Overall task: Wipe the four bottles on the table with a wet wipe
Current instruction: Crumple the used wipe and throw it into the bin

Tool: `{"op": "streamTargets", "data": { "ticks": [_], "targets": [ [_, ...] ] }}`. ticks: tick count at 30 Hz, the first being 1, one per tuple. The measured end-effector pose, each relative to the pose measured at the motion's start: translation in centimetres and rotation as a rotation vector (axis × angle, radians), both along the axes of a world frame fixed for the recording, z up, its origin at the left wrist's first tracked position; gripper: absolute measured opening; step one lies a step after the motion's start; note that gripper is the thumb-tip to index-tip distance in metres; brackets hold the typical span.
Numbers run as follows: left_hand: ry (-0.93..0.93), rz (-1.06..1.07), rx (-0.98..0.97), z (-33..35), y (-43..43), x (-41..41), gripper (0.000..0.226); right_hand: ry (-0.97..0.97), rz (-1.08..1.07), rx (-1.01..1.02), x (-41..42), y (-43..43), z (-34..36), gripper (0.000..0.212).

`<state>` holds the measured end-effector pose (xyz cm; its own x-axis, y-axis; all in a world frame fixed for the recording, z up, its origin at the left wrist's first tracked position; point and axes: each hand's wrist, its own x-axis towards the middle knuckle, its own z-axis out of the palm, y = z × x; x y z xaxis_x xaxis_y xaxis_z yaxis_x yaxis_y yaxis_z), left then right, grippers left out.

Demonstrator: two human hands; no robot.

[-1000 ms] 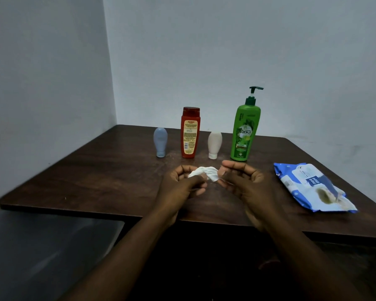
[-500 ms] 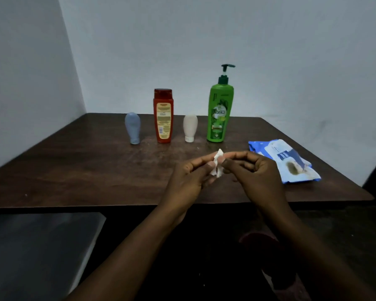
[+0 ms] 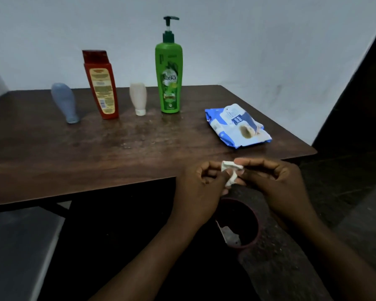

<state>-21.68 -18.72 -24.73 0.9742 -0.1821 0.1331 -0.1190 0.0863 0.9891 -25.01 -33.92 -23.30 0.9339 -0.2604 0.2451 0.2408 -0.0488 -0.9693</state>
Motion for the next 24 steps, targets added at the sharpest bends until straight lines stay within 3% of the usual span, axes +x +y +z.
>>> {"op": "streamTargets", "data": {
  "ticks": [7,13,16,24],
  "targets": [
    [0.268,-0.207,0.145,-5.6,-2.7,2.0,0.008,0.268,0.023,0.149,1.3,-3.8,-6.6,0.021],
    [0.388,-0.186,0.217,-10.5,-5.7,5.2,0.011,0.38,-0.071,0.233,3.7,-6.3,-12.7,0.019],
    [0.366,-0.174,0.325,-12.7,-7.4,6.8,0.01,0.377,-0.134,0.161,4.4,-7.5,-14.7,0.018],
    [0.335,-0.142,0.52,-17.5,-10.7,11.6,0.021,0.375,-0.356,-0.286,7.6,-11.2,-21.5,0.018]
  ]
}}
